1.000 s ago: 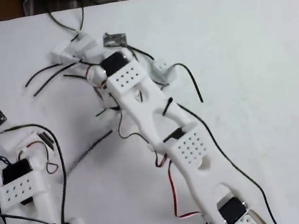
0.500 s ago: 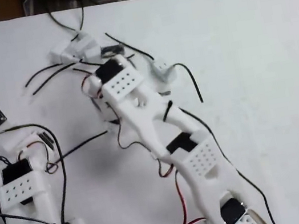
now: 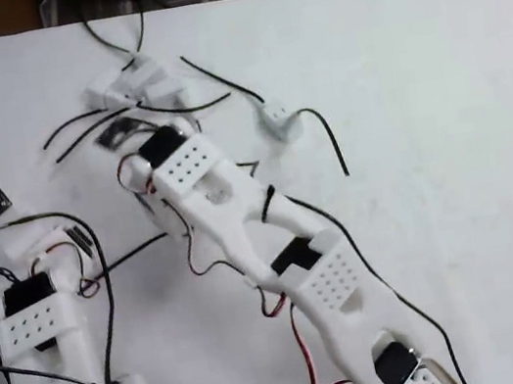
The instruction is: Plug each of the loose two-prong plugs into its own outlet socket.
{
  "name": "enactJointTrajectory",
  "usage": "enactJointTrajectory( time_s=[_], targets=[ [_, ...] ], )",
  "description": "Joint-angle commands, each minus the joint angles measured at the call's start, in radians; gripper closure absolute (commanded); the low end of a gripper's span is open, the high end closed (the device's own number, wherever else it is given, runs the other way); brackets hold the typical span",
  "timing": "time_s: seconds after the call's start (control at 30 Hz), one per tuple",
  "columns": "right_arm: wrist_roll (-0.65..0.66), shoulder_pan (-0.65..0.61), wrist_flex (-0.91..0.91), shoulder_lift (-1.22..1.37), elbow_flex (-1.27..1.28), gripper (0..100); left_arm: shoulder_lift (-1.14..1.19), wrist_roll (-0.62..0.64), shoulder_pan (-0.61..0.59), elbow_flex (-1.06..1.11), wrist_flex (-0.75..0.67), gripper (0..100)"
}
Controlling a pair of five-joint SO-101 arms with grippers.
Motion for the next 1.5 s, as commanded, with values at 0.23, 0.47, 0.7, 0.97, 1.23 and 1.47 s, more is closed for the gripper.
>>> enactJointTrajectory(
  time_s=[0.23, 0.47, 0.7, 0.97, 1.23, 1.47],
  targets=[
    [0.663, -0.008, 0.064, -0.038, -0.006, 67.6, -0.025, 0.009, -0.005, -0.006, -0.020, 89],
    [0.775, 0.004, 0.058, 0.013, -0.003, 72.3, -0.025, 0.009, -0.005, -0.006, -0.020, 89],
    [0.799, 0.016, 0.027, 0.105, -0.006, 91.5, -0.025, 0.009, -0.005, -0.006, -0.020, 89],
    [0.795, 0.151, 0.087, 0.091, -0.186, 91.5, -0.025, 0.009, -0.005, -0.006, -0.020, 89],
    [0.928, 0.361, 0.039, 0.041, -0.446, 91.5, -0.025, 0.011, -0.005, -0.006, -0.020, 89],
    [0.964, 0.484, -0.300, 0.186, -0.486, 91.5, -0.025, 0.011, -0.005, -0.006, -0.020, 89]
  ],
)
